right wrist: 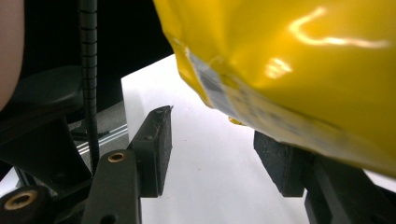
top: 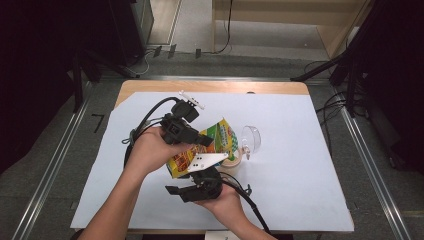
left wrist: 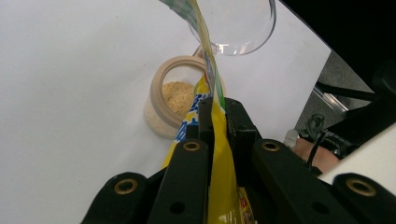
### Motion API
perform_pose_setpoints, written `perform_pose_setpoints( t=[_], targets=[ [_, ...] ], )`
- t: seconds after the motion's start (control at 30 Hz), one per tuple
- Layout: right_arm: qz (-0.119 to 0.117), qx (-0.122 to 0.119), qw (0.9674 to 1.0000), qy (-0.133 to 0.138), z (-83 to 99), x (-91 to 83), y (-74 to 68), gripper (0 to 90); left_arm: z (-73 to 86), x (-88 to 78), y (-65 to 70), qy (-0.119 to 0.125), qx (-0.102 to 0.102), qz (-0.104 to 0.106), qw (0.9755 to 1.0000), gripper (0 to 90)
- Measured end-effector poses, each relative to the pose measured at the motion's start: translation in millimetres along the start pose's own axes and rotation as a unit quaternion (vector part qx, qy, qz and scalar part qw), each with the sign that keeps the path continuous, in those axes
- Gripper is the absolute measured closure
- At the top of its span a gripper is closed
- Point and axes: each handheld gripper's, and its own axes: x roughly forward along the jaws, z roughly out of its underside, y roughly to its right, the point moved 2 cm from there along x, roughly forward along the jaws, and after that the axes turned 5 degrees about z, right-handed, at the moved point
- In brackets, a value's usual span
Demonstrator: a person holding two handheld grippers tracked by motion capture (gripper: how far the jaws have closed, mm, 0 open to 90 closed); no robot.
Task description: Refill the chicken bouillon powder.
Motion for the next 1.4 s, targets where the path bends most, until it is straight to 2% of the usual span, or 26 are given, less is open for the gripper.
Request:
perform_pose_setpoints(
  t=[0.17,0.5,0.6,0.73,0.8,1.0,1.1,1.23,1.4],
  targets=[
    [0.003,0.002,1.0,-0.003,2.3,0.3,3.2,47.8,5.1,-1.9,-3.3,0.001,-0.007,0.001,1.0,88.1],
    [0.009,-0.014,0.9997,-0.017,6.8,4.9,4.2,48.0,15.8,-4.0,-9.7,0.005,-0.014,0.007,0.9999,87.9],
    [0.001,0.001,0.9999,-0.013,8.6,5.1,6.8,47.9,19.1,-4.6,-10.3,0.008,-0.013,0.006,0.9999,87.9],
    [0.0,0.003,0.9999,-0.012,9.9,5.3,9.3,47.7,22.1,-5.4,-11.5,0.006,-0.008,0.007,0.9999,87.7],
    [0.003,-0.001,0.9999,-0.015,11.3,6.3,9.8,47.1,24.3,-5.1,-12.6,0.007,-0.005,0.011,0.9999,87.5],
    [0.026,-0.022,0.9987,-0.038,16.6,11.2,11.7,47.9,28.2,-3.1,-18.0,-0.001,-0.017,0.02,0.9996,86.1],
    [0.026,-0.022,0.9985,-0.043,17.3,11.8,12.5,49.8,27.6,3.7,-17.2,-0.004,-0.009,0.027,0.9996,84.5],
    [0.028,-0.038,0.9978,-0.046,18.5,13.3,12.3,50.2,26.2,11.4,-16.2,-0.007,0.008,0.019,0.9998,84.4],
    [0.028,-0.037,0.9977,-0.049,19.4,13.8,12.1,50.1,26.3,15.0,-17.7,0.0,0.016,0.017,0.9997,85.2]
  ],
)
